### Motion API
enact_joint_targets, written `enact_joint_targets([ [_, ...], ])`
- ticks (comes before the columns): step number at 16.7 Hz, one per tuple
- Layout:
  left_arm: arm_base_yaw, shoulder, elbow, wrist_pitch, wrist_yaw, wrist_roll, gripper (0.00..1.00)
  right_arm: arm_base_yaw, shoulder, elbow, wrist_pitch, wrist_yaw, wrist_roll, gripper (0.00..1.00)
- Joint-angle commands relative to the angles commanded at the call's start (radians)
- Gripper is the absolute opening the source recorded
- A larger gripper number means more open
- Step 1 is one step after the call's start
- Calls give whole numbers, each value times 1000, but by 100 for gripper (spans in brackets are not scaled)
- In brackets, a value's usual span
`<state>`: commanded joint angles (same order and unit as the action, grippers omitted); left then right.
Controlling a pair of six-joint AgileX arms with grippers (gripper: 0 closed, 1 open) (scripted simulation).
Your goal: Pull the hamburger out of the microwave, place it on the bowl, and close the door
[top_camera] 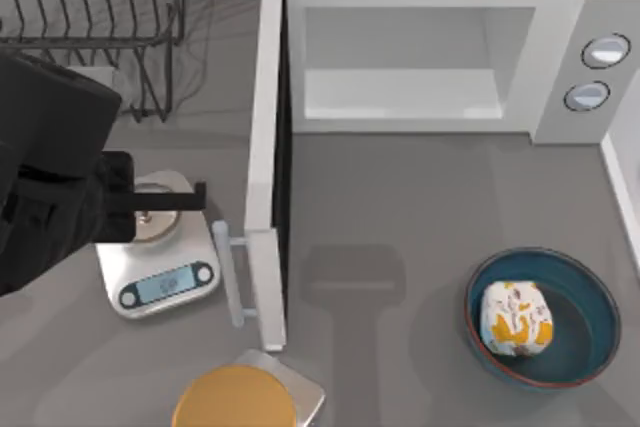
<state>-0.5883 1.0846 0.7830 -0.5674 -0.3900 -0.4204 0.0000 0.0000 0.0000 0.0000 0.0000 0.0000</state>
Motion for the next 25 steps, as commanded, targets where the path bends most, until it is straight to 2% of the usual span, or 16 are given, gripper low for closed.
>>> enact_joint_targets([
  [6,2,19,-44,63,2,0,0,0,0,0,0,0,0,100],
  [16,4,145,-318,466,3,6,0,0,0,0,0,0,0,100],
  [20,5,150,-334,487,4,7,0,0,0,0,0,0,0,100],
  [22,-31,124,-287,477,8,3,0,0,0,0,0,0,0,100],
  [25,-94,190,-234,463,-32,-50,0,0,0,0,0,0,0,100],
])
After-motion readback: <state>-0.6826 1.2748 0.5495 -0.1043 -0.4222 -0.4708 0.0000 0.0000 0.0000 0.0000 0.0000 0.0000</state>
